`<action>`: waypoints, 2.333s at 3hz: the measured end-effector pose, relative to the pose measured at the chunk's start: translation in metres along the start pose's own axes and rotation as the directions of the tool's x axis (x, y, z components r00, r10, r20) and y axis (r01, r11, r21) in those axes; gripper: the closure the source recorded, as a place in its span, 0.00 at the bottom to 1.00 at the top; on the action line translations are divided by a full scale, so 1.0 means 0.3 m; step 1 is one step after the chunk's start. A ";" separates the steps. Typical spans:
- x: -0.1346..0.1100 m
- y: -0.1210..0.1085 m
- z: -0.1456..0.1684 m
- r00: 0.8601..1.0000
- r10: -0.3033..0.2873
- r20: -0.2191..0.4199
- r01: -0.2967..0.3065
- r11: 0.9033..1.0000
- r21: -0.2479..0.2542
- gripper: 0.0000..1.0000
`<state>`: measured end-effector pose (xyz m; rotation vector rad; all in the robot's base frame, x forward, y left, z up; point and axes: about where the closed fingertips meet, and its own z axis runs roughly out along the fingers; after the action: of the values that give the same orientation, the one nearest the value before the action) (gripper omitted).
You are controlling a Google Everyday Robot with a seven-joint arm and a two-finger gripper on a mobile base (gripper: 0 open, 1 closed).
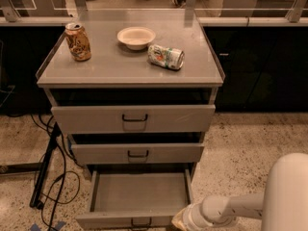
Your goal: Close bottom drawer
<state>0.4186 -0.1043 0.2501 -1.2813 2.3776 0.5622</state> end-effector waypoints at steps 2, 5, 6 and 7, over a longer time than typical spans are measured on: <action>0.033 -0.085 0.151 0.998 -0.004 0.056 0.002 1.000 0.021 1.00; 0.052 -0.088 0.177 0.998 -0.014 0.059 0.012 1.000 0.028 0.54; 0.052 -0.088 0.177 0.998 -0.014 0.059 0.012 1.000 0.028 0.31; 0.040 -0.098 0.196 0.998 -0.017 0.060 0.015 0.999 0.034 0.01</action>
Offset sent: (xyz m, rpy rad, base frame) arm 0.0355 0.0029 -0.0664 0.0554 -0.0698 -0.0284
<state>0.4455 -0.0973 0.1893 -1.2504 2.3159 0.5459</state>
